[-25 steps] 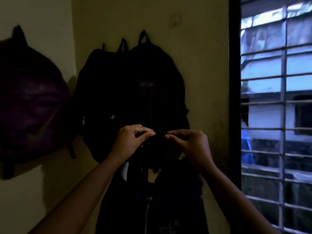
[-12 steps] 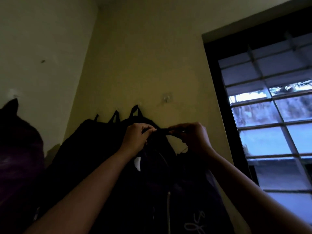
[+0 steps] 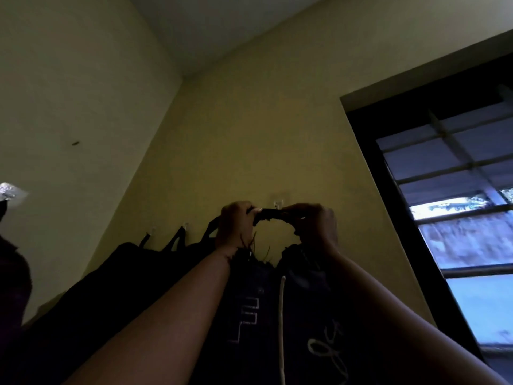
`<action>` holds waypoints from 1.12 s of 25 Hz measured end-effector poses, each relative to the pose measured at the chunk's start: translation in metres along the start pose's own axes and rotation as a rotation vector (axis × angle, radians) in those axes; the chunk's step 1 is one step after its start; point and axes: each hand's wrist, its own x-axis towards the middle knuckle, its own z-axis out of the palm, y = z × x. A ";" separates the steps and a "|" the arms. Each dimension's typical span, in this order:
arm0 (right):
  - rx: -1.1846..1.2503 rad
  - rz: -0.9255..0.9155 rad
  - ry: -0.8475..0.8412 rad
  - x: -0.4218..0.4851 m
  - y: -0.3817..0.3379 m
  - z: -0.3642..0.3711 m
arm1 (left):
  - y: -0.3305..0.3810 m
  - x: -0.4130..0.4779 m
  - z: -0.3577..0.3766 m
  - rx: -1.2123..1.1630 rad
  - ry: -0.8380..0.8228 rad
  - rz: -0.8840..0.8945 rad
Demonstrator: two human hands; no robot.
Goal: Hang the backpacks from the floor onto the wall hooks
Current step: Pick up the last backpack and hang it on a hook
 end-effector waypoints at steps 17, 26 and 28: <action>-0.296 -0.045 0.028 0.078 0.039 0.038 | -0.064 0.075 0.064 -0.068 -0.087 -0.124; -0.346 -0.067 -0.104 0.028 0.028 0.031 | -0.032 0.036 0.040 0.085 -0.131 0.039; -0.316 0.001 -0.138 0.018 0.019 0.018 | -0.023 0.032 0.026 0.062 -0.195 0.008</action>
